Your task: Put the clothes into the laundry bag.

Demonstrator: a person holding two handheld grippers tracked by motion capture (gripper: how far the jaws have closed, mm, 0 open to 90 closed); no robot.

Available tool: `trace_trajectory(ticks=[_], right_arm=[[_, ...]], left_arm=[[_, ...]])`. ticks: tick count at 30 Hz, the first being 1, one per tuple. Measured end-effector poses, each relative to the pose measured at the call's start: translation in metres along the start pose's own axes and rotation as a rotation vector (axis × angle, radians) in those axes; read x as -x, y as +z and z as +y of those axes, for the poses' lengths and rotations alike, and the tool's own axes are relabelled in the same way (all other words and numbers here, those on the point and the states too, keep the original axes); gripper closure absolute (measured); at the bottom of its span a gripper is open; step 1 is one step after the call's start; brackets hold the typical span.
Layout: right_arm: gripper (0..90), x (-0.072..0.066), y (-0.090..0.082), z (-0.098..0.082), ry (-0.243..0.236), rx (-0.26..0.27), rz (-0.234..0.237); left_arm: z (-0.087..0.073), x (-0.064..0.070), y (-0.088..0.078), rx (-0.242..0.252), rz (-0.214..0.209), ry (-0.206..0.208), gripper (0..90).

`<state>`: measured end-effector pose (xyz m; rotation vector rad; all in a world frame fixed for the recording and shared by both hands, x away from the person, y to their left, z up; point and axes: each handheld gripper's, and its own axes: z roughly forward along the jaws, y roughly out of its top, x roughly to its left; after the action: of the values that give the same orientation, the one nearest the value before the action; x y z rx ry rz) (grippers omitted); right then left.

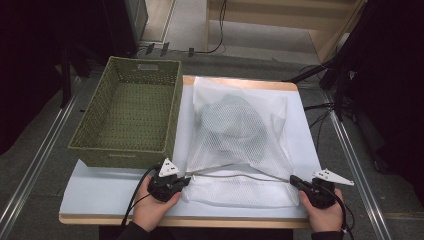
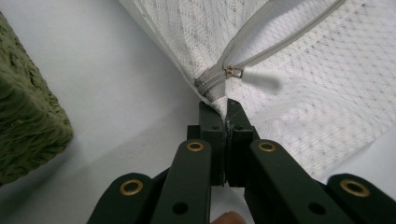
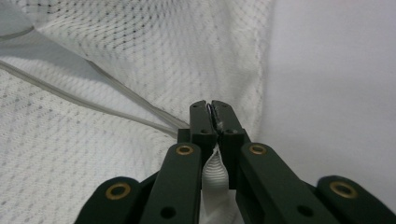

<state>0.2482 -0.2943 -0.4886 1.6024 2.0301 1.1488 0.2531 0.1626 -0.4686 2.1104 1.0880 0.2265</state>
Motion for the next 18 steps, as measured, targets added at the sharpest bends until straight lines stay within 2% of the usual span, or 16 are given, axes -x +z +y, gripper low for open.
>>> trace_trajectory(ticks=[3, 4, 5, 6, 7, 8, 9, 11, 13, 15, 18], right_arm=[[90.0, 0.011, -0.005, -0.001, 0.029, 0.018, -0.028], [90.0, 0.014, -0.008, -0.001, 0.032, 0.026, -0.053], [90.0, 0.016, -0.009, -0.002, 0.024, 0.016, -0.105], [90.0, 0.019, -0.01, -0.003, 0.028, 0.013, -0.11], [90.0, 0.022, -0.011, -0.004, 0.048, 0.019, -0.096], [89.8, 0.024, -0.013, -0.005, 0.073, 0.052, -0.076], [86.6, 0.022, -0.016, -0.005, 0.077, 0.082, -0.066], [78.2, 0.015, -0.022, -0.001, 0.048, 0.137, -0.036], [75.1, 0.008, -0.024, 0.001, 0.03, 0.169, -0.04], [72.4, 0.002, -0.026, 0.003, 0.0, 0.209, -0.02], [64.2, -0.003, -0.026, 0.004, -0.034, 0.235, 0.013]], left_arm=[[-0.003, -0.01, -0.004, 0.008, -0.024, -0.009, 89.9], [-0.004, -0.012, -0.005, 0.015, -0.022, -0.024, 89.9], [-0.005, -0.014, -0.005, 0.024, -0.026, -0.029, 89.8], [-0.006, -0.015, -0.005, 0.029, -0.034, -0.035, 89.6], [-0.007, -0.016, -0.006, 0.043, -0.047, -0.044, 89.0], [-0.008, -0.017, -0.007, 0.057, -0.048, -0.047, 86.2], [-0.009, -0.017, -0.009, 0.07, -0.053, -0.041, 78.3], [-0.012, -0.018, -0.013, 0.097, -0.087, -0.032, 70.3], [-0.013, -0.018, -0.017, 0.129, -0.093, -0.035, 66.0], [-0.013, -0.018, -0.021, 0.159, -0.102, -0.026, 63.4], [-0.013, -0.016, -0.027, 0.229, -0.096, 0.01, 50.8]])
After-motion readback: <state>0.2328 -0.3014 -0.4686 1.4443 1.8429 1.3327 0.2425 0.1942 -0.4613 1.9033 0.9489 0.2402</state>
